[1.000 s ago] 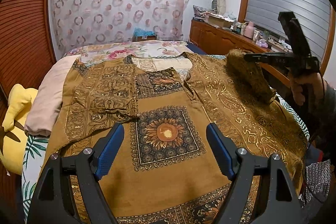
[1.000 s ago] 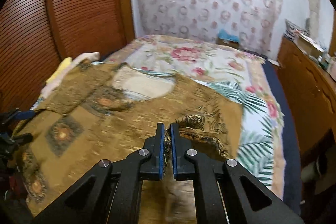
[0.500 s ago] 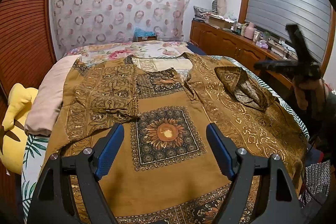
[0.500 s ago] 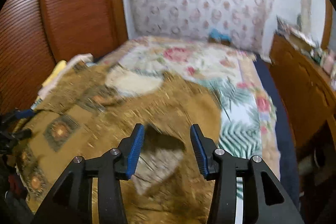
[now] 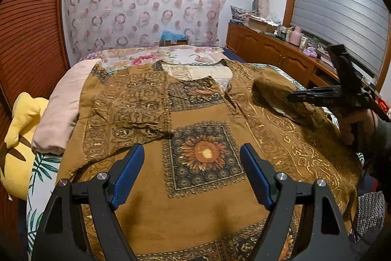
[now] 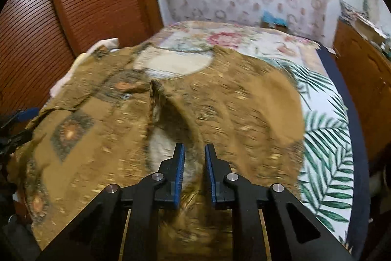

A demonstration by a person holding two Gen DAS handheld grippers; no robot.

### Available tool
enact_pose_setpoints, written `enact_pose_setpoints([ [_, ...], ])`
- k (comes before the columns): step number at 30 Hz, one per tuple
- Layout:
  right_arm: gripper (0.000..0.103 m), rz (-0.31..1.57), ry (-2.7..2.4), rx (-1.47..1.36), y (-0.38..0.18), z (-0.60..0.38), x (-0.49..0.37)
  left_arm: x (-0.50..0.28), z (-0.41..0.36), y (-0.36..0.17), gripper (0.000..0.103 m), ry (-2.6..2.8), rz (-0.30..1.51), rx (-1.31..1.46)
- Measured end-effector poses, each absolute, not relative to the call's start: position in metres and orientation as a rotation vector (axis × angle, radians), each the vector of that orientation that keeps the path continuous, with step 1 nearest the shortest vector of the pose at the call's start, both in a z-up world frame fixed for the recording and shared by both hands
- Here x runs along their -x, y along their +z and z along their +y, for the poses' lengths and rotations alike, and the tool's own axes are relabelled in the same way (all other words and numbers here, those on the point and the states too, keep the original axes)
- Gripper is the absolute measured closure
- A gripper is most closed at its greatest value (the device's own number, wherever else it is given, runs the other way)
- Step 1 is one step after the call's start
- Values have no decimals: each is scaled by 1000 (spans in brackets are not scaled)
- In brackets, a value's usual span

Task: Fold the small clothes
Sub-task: 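Grasp the shirt's side edge with the right gripper and fold it inward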

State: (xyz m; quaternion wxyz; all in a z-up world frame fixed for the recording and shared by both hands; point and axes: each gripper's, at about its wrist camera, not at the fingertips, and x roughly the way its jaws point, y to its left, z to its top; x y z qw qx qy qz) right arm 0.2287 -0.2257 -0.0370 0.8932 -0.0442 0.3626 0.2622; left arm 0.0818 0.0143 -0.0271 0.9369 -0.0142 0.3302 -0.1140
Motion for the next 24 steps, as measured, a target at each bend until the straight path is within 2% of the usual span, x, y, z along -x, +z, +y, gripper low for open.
enact_pose_setpoints([
  [1,85,749,558,96,-35,-224,-226,-83,16,-27,22,-231,675,29],
  [3,75,735,563,119,-32,-222,-221,-85,19,-27,22,-226,672,25],
  [8,44,708,455,156,-27,-235,-219,-95,32,-24,22,-201,666,14],
  [17,43,833,266,128,-58,-284,-273,-127,68,-16,22,-132,674,-2],
  [24,43,856,293,77,-65,-276,-323,-160,91,-14,22,-110,698,3],
])
